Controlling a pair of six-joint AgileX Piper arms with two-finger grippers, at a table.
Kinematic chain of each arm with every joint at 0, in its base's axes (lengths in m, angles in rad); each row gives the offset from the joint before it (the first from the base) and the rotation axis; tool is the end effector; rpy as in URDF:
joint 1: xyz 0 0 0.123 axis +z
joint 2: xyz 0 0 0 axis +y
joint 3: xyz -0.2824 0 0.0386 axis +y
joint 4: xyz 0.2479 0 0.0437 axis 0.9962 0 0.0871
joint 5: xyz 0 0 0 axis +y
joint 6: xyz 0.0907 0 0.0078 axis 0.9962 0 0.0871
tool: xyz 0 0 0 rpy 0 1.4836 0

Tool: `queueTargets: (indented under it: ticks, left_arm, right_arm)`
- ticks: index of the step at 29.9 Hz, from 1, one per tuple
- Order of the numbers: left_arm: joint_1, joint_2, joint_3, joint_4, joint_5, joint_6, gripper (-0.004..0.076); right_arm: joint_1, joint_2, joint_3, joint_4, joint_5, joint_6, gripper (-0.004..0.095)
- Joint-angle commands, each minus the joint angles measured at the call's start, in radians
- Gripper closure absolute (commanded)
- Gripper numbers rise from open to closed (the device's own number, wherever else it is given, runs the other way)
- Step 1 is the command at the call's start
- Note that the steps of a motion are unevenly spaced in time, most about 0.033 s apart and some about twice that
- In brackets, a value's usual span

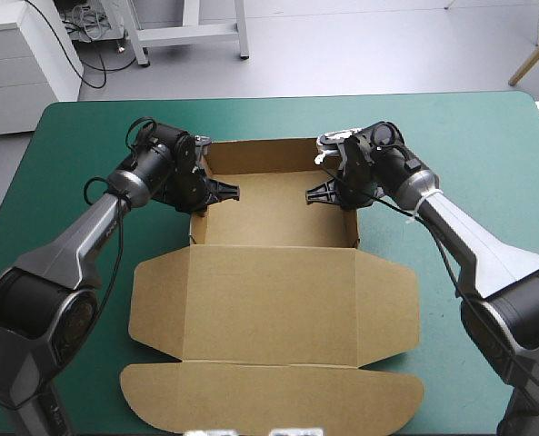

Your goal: Fold the box

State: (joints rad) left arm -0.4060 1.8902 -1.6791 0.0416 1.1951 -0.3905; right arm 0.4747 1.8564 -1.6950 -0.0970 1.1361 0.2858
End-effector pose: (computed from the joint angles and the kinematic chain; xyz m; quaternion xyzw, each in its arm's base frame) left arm 0.3684 -0.1545 0.2817 0.0128 0.9918 -0.0301 0.1235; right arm 0.3597 0.1759 0.3015 -0.1048 0.9771 0.0229 0.1837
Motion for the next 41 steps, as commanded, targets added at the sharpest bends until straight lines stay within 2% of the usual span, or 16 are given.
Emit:
queueTargets:
  ticks: [1,6,12,17,19,21,23,28,30,31,37,41]
  left_arm:
    - [-0.004,-0.031,-0.038,-0.025,-0.016,0.010,0.0734]
    - [-0.004,-0.012,-0.038,-0.030,-0.020,0.033,0.0734]
    - [-0.002,0.001,-0.038,-0.035,-0.016,0.027,0.0734]
    - [-0.002,0.005,-0.038,-0.035,-0.052,0.016,0.0732]
    - [-0.002,0.005,-0.038,-0.042,-0.052,0.022,0.0731]
    - [-0.002,0.005,-0.038,-0.042,-0.052,0.030,0.0701]
    - [-0.002,0.005,-0.038,-0.042,-0.052,0.030,0.0638]
    - [-0.002,0.005,-0.038,-0.042,-0.060,0.026,0.0361]
    - [-0.002,0.005,-0.038,-0.042,-0.067,0.026,0.0287]
    - [-0.002,0.005,-0.038,-0.042,-0.071,0.026,0.0276]
    - [-0.002,0.005,-0.141,-0.016,-0.023,0.053,0.0288]
    - [-0.002,0.005,-0.266,0.031,0.043,0.055,0.0303]
  right_arm:
    - [-0.024,-0.040,-0.022,0.024,-0.016,-0.044,0.0922]
    - [-0.069,-0.018,-0.022,0.097,-0.023,-0.076,0.0922]
    - [-0.073,-0.001,-0.022,0.088,-0.029,-0.100,0.0922]
    - [-0.073,0.021,-0.022,0.072,-0.033,-0.103,0.0920]
    - [-0.075,0.031,-0.022,0.075,-0.033,-0.108,0.0892]
    - [-0.075,0.037,-0.022,0.082,-0.031,-0.113,0.0817]
    - [-0.075,0.039,-0.022,0.097,-0.033,-0.117,0.0676]
    - [-0.075,0.039,-0.022,0.097,-0.033,-0.119,0.0170]
    - [-0.075,0.039,-0.022,0.097,-0.036,-0.119,0.0060]
    - [-0.075,0.039,-0.022,0.097,-0.041,-0.119,0.0020]
    - [-0.075,0.031,-0.072,0.082,-0.035,-0.119,0.0025]
    - [-0.075,0.014,-0.187,0.071,0.033,-0.119,0.0048]
